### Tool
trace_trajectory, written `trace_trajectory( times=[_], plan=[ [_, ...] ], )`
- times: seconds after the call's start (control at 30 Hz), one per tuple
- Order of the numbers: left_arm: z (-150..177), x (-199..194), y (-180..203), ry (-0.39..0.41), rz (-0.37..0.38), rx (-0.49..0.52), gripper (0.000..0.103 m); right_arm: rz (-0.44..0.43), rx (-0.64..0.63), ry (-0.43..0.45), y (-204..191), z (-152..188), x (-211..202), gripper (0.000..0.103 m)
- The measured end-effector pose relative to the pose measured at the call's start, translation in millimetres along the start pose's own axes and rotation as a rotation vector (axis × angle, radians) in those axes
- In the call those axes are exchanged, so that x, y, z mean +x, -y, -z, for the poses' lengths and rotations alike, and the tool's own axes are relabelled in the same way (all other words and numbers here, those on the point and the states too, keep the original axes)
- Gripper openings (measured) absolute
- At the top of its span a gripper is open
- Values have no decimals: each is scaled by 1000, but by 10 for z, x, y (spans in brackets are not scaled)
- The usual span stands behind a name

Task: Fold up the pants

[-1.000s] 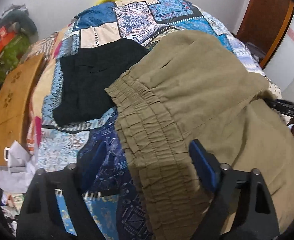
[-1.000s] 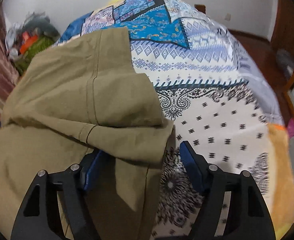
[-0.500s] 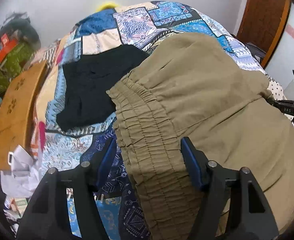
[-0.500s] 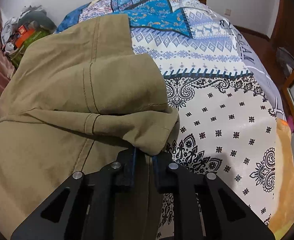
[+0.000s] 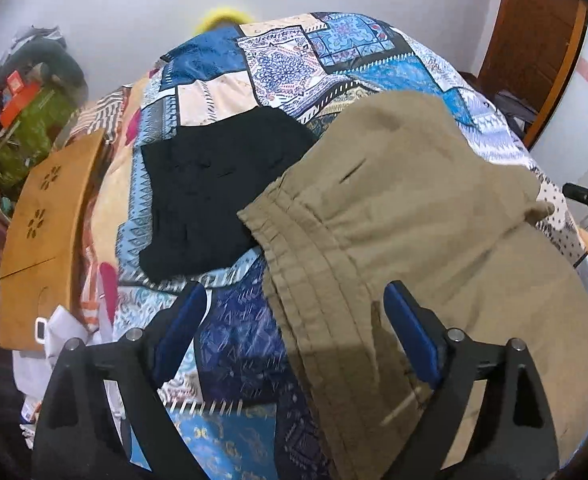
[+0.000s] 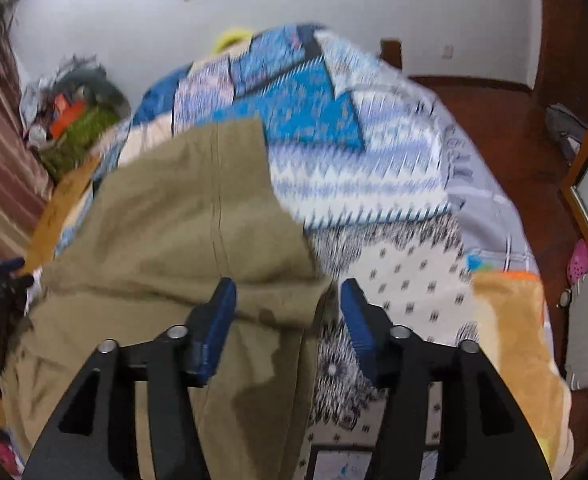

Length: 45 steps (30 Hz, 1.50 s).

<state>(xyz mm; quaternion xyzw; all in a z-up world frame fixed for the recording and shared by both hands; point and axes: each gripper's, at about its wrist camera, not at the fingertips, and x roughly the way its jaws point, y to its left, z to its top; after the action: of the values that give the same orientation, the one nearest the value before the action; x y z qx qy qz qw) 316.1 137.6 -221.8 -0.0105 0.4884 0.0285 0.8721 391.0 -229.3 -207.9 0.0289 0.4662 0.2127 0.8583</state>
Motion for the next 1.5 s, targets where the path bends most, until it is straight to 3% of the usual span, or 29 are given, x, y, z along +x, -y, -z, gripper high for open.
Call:
trace_trajectory(
  times=[0.13, 0.23, 0.37, 0.43, 0.47, 0.57, 0.67, 0.73, 0.83, 1.0, 1.03, 1.1, 1.2, 1.3, 1.37, 1.5],
  plan=[
    [-111, 222, -58, -54, 54, -46, 91, 23, 35, -1, 64, -177, 214, 59],
    [-115, 481, -93, -149, 121, -118, 91, 4, 52, -64, 77, -222, 530, 59],
    [-88, 620, -194, -167, 205, -198, 91, -44, 43, -137, 1, -131, 767, 59],
    [-66, 608, -215, -135, 172, -199, 71, -58, 31, -160, -35, -86, 850, 46],
    [-55, 599, -215, -118, 161, -193, 64, -52, 18, -174, -53, -67, 901, 35],
    [-21, 558, -117, -79, 101, -144, 59, -22, -15, -187, -96, -18, 938, 24],
    [-17, 485, 9, -35, -13, -62, 59, 18, -50, -178, -150, 4, 943, 21],
    [-3, 484, -4, -30, -28, -58, 60, 57, -80, -187, -187, 37, 1006, 19],
    [-2, 597, -101, -63, 8, -96, 66, 104, -102, -205, -218, 19, 1070, 18],
    [-58, 499, -330, -106, 113, -209, 72, 85, -85, -243, -166, -97, 979, 18],
    [-66, 427, -349, -95, 119, -221, 72, 103, -97, -227, -168, -139, 883, 18],
    [-125, 247, -374, -42, 24, -197, 72, 142, -114, -169, -191, -216, 676, 19],
    [-238, 78, -436, 27, -53, -141, 80, 105, -92, -89, -193, -375, 351, 27],
    [-363, 70, -572, 40, -59, -156, 83, 70, -61, 2, -251, -550, 96, 52],
    [-445, 137, -665, 42, -51, -177, 83, 39, -49, 75, -312, -692, -22, 61],
    [-564, 353, -803, 30, -60, -240, 83, 17, -17, 133, -386, -897, 55, 63]
  ],
)
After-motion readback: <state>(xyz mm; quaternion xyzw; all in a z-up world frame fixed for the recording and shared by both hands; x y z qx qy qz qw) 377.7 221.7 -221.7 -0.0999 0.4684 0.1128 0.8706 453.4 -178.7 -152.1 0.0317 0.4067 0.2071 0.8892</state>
